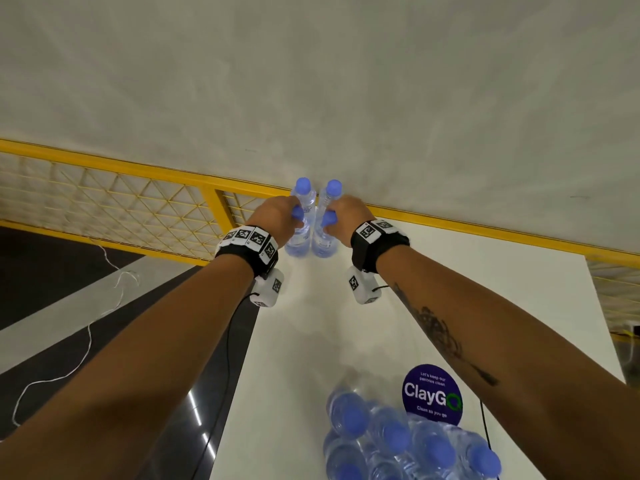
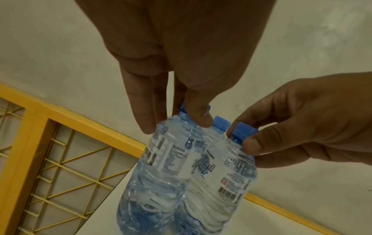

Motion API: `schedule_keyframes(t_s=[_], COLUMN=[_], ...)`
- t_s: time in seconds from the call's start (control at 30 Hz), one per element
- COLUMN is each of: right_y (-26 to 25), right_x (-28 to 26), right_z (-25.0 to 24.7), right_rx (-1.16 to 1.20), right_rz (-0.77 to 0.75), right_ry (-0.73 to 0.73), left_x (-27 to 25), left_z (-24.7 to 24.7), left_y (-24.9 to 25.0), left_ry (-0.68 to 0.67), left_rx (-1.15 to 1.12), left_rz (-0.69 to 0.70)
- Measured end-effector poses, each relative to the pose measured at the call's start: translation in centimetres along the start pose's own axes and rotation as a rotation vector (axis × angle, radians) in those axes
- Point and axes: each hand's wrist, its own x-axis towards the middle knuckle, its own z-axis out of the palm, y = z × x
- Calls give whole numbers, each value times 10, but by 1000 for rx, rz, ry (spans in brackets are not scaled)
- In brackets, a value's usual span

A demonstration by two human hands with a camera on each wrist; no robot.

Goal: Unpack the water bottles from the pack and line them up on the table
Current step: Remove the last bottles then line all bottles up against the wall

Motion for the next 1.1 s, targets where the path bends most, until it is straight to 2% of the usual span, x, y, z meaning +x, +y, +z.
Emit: schedule_keyframes(t_s=[0.37,0.57,0.67,0.73,0.83,0.9,0.97,1.1], right_y=[2,2,3,5,9,10,7,5], right_x=[6,4,-19,-50,-116,-168,-222,-305], right_z=[4,6,1,-6,-15,-16,-15,4], right_rx=[112,44,84,134,149,157,137,41], right_rz=[35,30,4,-31,-108,-173,-201,-193], right_ry=[37,77,115,126,61,-10,-110,-297], left_x=[11,10,-3,-24,-75,-119,-167,-243], left_z=[4,8,8,9,20,32,45,80], left_y=[3,1,-5,-8,-2,8,21,36], left_ry=[9,37,76,188,331,253,77,-171], left_rx=[14,-25,-58,-49,-93,-194,-292,-370], left_rz=[-2,-3,28,82,230,374,471,480])
